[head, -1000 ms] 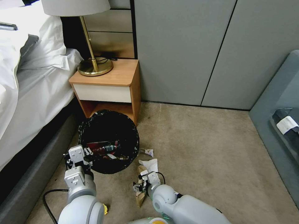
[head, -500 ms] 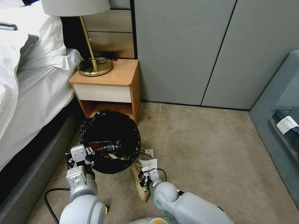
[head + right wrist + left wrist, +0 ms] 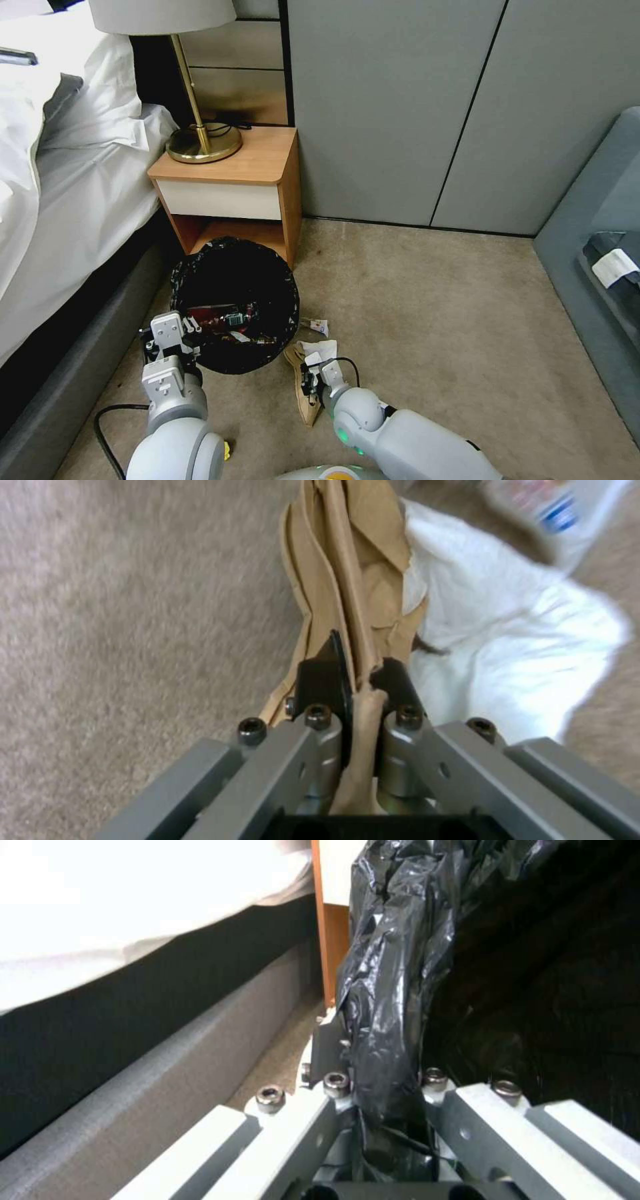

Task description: Pick up the trash bin, then pick up the garbage from the floor and place it into the trash bin.

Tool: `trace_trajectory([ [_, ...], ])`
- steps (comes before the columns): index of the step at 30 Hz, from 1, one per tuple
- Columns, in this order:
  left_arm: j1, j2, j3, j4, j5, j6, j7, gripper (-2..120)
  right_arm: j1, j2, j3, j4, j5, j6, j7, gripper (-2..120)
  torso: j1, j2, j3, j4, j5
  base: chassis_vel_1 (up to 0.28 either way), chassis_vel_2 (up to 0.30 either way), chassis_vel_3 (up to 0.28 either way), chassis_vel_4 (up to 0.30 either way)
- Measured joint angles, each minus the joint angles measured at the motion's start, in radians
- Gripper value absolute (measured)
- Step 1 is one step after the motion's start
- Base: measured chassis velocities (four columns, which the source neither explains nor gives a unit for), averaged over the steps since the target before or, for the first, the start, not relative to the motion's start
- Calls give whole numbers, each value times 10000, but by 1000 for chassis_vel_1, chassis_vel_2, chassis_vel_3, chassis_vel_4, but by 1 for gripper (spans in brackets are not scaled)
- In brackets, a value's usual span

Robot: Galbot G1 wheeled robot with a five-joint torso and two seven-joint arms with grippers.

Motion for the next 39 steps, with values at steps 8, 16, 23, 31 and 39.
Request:
trace_trajectory([
  [8, 36, 254, -300, -23, -163, 91, 16, 1, -1399, -1167, 2009, 1762, -1069, 487, -243, 0, 0, 1, 0, -4, 2, 0, 0, 0, 0],
  [16, 193, 491, -185, -118, -187, 91, 9, 1, -2722, -1873, 4605, 3470, -2639, 1979, -347, 0, 0, 0, 0, -1, 6, 0, 0, 0, 0],
  [23, 139, 715, -92, -247, -289, 129, 8, 1, -2942, -1590, 6453, 5089, -4948, 3527, -779, 0, 0, 0, 0, 0, 2, 0, 0, 0, 0],
  [31, 70, 744, 237, -91, -234, 146, 19, 1, -2588, -1866, 7459, 7286, -5953, 5123, -2532, 0, 0, 1, 0, -1, -4, 0, 0, 0, 0],
  [39, 157, 616, 525, -10, -25, 146, 35, 1, -2828, -2141, 5870, 8741, -6268, 4798, -3303, 0, -1, 0, 0, -1, -3, 0, 0, 0, 0],
])
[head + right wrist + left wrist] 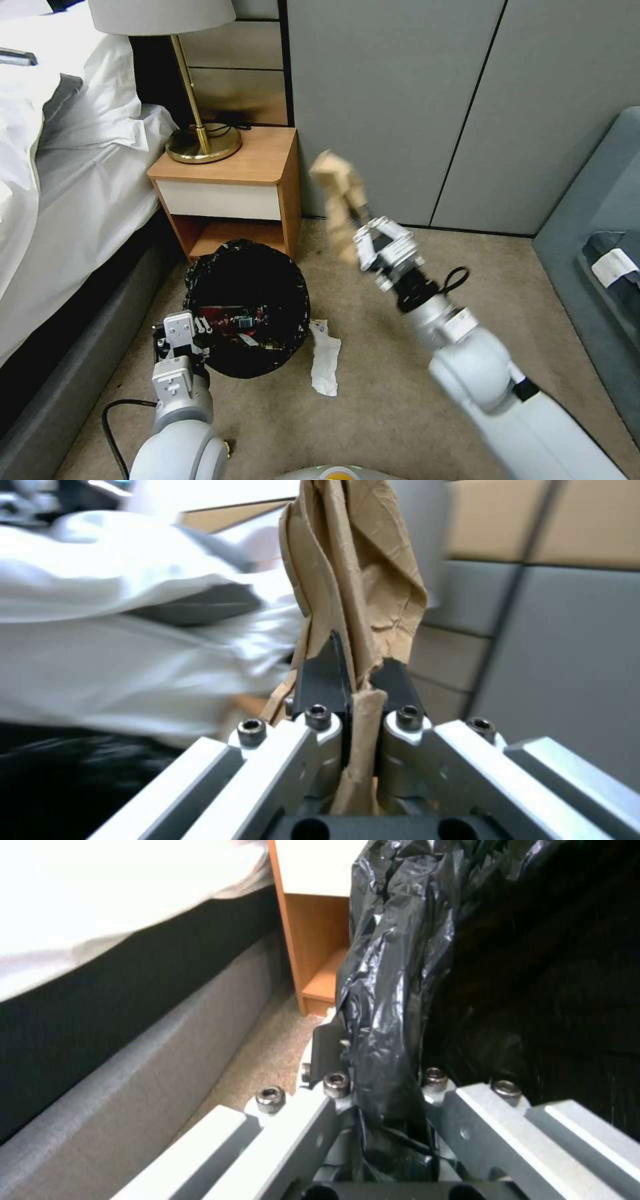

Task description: Pick up the trash bin, then pick up the garbage from the floor and place it into the trash bin.

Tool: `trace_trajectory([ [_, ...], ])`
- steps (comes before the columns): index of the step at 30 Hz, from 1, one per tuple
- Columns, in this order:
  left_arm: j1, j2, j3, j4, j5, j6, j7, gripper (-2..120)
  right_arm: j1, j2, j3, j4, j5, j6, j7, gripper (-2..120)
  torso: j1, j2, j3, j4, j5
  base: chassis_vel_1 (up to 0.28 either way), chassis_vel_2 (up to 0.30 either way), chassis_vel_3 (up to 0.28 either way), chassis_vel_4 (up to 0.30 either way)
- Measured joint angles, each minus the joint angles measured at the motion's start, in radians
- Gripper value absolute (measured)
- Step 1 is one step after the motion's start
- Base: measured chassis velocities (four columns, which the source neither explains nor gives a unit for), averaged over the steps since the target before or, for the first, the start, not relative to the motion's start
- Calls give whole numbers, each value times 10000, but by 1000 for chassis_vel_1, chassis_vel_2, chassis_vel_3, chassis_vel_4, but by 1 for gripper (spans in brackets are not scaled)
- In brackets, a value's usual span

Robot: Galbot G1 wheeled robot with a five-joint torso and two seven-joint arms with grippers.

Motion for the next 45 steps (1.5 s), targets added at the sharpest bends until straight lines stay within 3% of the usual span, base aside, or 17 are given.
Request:
trace_trajectory([
  [5, 104, -35, 25, -51, 55, -1, 19, 1, 126, 161, -792, -271, -439, -8, -154, 0, 0, 0, 0, 2, 0, 0, 0, 0, 0],
  [7, 192, -66, 22, -92, 101, -17, 19, 1, 326, 555, -1711, -799, -835, -262, 40, 0, 0, 0, 0, 1, 1, 0, 0, 0, 0],
  [11, 241, -89, 35, -148, 136, -24, 19, 1, 545, 883, -2545, -1487, -849, -538, 213, 0, 1, 0, 0, 2, 1, 0, 0, 0, 0],
  [26, 221, -239, 306, -81, 335, -105, 38, 1, 923, 1473, -3138, -3431, -959, -757, 618, 0, 1, 0, 0, 1, 1, 0, 0, 0, 0],
  [37, 136, -273, 288, -194, 291, -103, 41, 1, 653, 1367, -3040, -3594, -1316, -779, 736, 44, 1, 0, 0, 1, 2, 0, 0, 0, 0],
  [45, 37, -311, 294, -166, 343, -103, 110, 1, 384, 1135, -2854, -3311, -1560, -796, 769, 69, 0, 0, 0, 0, 1, 0, 0, 0, 0],
])
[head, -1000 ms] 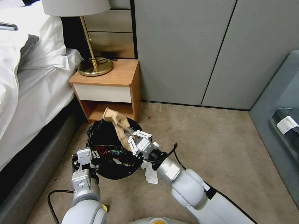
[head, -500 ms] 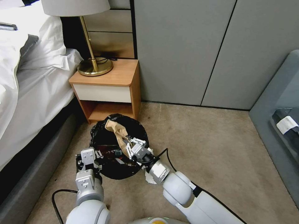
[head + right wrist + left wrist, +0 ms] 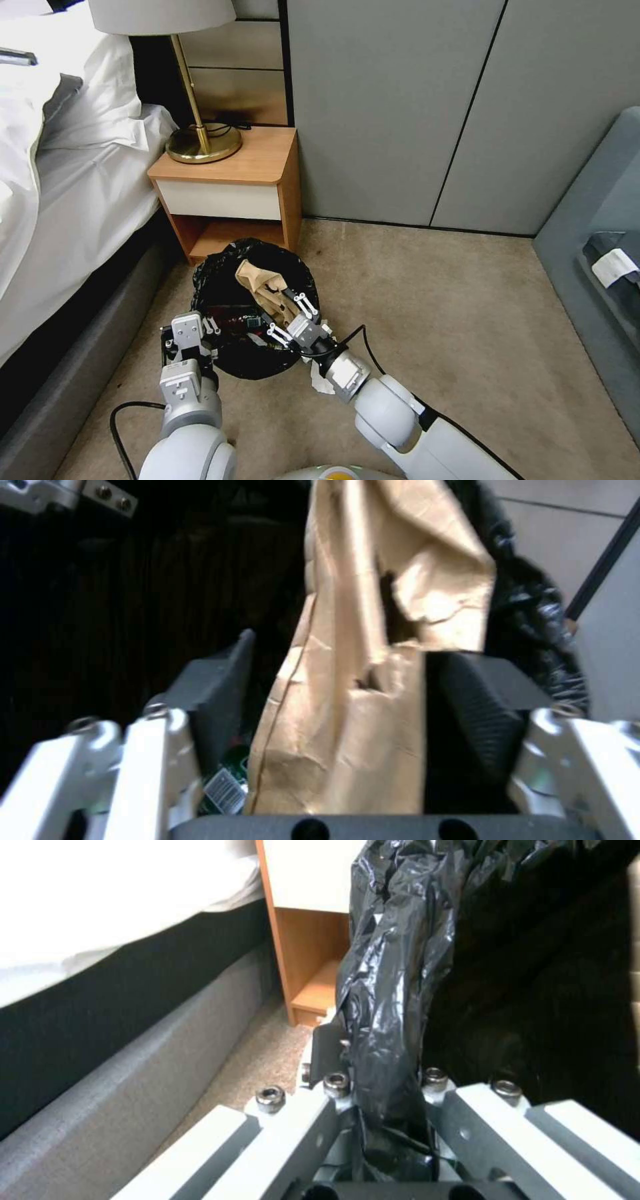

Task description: Pick up the trash bin, then pick up the garbage from the floor and place it into the trash bin.

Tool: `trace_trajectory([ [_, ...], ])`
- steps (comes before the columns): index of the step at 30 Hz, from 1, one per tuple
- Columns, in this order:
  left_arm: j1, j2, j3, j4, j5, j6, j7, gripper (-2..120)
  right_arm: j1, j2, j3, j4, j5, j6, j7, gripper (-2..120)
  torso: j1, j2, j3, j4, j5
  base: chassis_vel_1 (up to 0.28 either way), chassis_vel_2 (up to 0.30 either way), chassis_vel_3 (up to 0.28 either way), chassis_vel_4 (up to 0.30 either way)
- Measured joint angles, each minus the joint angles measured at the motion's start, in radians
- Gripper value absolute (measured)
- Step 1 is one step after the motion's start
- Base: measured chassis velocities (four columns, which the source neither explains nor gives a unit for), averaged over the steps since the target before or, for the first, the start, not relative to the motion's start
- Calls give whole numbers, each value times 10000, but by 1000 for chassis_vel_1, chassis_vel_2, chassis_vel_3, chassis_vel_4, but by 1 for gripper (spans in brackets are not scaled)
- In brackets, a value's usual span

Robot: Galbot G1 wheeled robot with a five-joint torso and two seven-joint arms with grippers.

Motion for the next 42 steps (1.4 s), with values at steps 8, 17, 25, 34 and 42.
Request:
trace_trajectory([
  [8, 20, -50, -21, 44, 64, -35, 8, 1, -262, -39, 120, 264, -221, 0, -4, 98, 1, 0, 0, 0, 1, 0, 0, 0, 0],
  [17, 102, -131, 55, -29, 189, -81, 15, 1, -162, -93, -12, 397, -276, -107, -29, 100, 0, 0, 0, 2, 0, 0, 0, 0, 0],
  [25, 185, -107, 41, -130, 210, -110, 29, 1, -296, -222, 191, 742, -341, -303, -44, 100, 0, 0, 0, 1, 1, 0, 0, 0, 0],
  [34, 100, -6, -270, 225, 118, -195, 18, 1, -1056, -260, 1527, 2897, -478, -92, 210, 100, 0, 0, 0, 3, -1, 0, 0, 0, 0],
  [42, 21, -14, -438, 424, 41, -243, -19, 1, -3482, 603, 3702, 4492, -1040, 570, 597, 100, 0, 0, -1, 0, 0, 0, 0, 0, 0],
])
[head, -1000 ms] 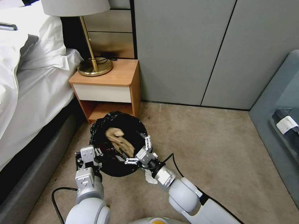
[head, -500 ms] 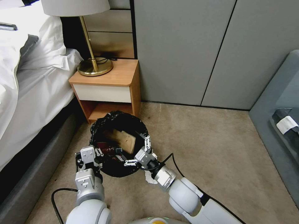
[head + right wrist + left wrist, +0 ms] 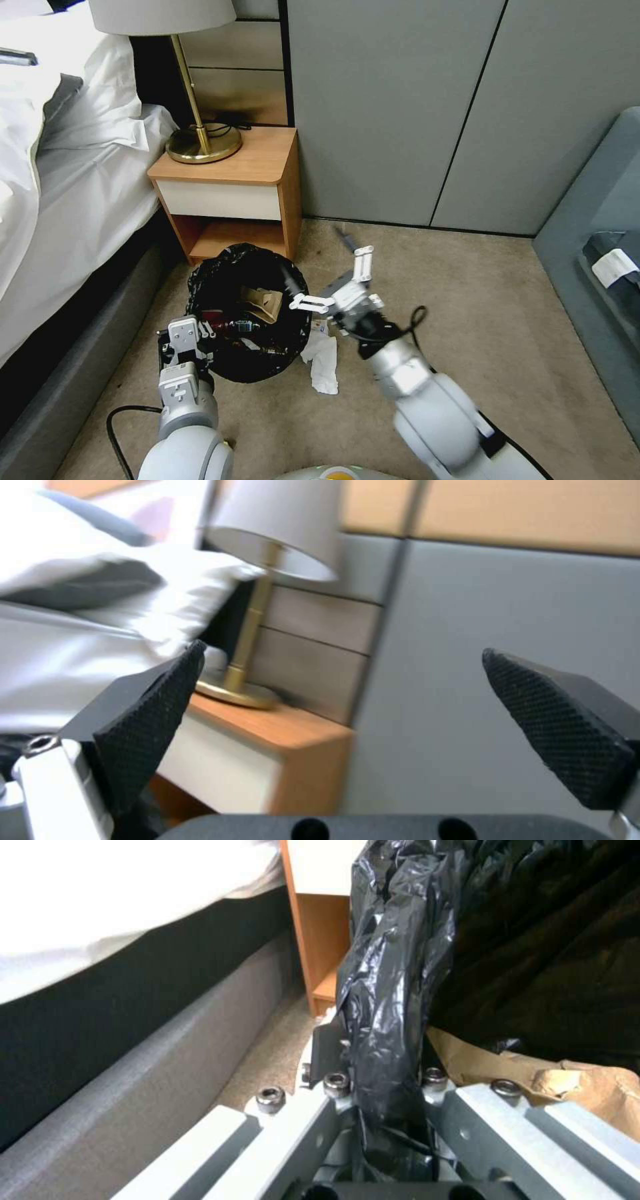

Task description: Pick up the trash bin, then pick up the garbage from the floor and place it into the trash bin.

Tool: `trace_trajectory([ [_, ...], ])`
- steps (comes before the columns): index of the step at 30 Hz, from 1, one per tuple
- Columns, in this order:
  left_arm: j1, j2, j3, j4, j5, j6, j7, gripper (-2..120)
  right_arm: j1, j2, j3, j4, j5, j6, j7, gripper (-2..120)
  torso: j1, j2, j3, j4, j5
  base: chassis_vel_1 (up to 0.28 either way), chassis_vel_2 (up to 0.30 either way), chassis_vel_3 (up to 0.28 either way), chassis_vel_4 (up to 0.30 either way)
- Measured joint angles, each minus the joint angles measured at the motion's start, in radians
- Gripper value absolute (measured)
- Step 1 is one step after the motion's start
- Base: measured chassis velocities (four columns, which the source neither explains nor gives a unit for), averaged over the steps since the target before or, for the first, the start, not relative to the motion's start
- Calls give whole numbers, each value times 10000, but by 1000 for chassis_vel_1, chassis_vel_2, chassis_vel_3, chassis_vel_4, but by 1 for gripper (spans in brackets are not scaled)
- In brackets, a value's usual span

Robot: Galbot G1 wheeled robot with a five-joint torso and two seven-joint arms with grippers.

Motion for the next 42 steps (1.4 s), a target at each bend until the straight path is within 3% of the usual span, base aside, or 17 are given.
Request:
trace_trajectory([
  [4, 26, 43, -179, -55, -164, -67, -31, 1, -1830, 651, 537, -172, 66, 349, 1034, 100, 0, 0, 0, -1, 0, 0, 0, 0, 0],
  [14, 21, 85, -399, -315, -383, -79, -84, 1, -2432, 710, 827, -707, 791, -130, 1239, 100, 0, 0, 1, 1, 1, 0, 0, 0, 0],
  [16, 56, 77, -429, -463, -429, -77, -118, 1, -1777, 379, 812, -723, 2649, -1702, 1149, 100, 0, 0, 1, 2, 0, 0, 0, 0, 0],
  [18, 50, 60, -421, -486, -429, -71, -120, 1, -1548, 286, 742, -770, 3121, -2197, 1130, 100, 0, 0, 1, 1, 0, 0, 0, 0, 0],
  [21, 7, 6, -365, -544, -407, -27, -121, 1, -430, -207, 199, -1450, 4829, -3744, 1123, 100, 1, 0, 1, 2, 1, 0, 0, 0, 0],
  [26, -29, -11, -369, -542, -382, 6, -121, 1, 377, -699, -366, -2421, 5827, -4388, 1014, 100, 0, 0, 2, 3, 3, 0, 0, 0, 0],
  [27, -45, -33, -369, -487, -354, 15, -119, 1, 975, -1169, -980, -3171, 6553, -4883, 944, 100, 0, 0, 1, 1, 2, 0, 0, 0, 0],
  [29, -53, -48, -369, -454, -335, 20, -118, 1, 1285, -1374, -1315, -3559, 6818, -5042, 943, 100, 0, 0, 1, 0, 2, 0, 0, 0, 0],
  [31, -115, -132, -339, -324, -257, 43, -115, 1, 2380, -1695, -2576, -4831, 7400, -5256, 1086, 100, 0, 0, 2, 2, 2, 0, 0, 0, 0],
  [36, -137, -201, -296, -207, -151, 72, -105, 1, 3686, -1673, -3898, -6529, 7807, -5469, 1139, 100, 0, -1, 2, 1, -1, 0, 0, 0, 0],
  [40, -67, -277, -321, -194, -76, 80, -103, 1, 5025, -957, -5067, -8489, 8103, -5481, 1091, 100, 0, -1, 2, 2, -1, 0, 0, 0, 0],
  [42, -57, -290, -324, -193, -68, 79, -103, 1, 5159, -807, -5166, -8740, 8093, -5441, 1042, 100, 0, 0, 2, 3, -1, 0, 0, 0, 0],
])
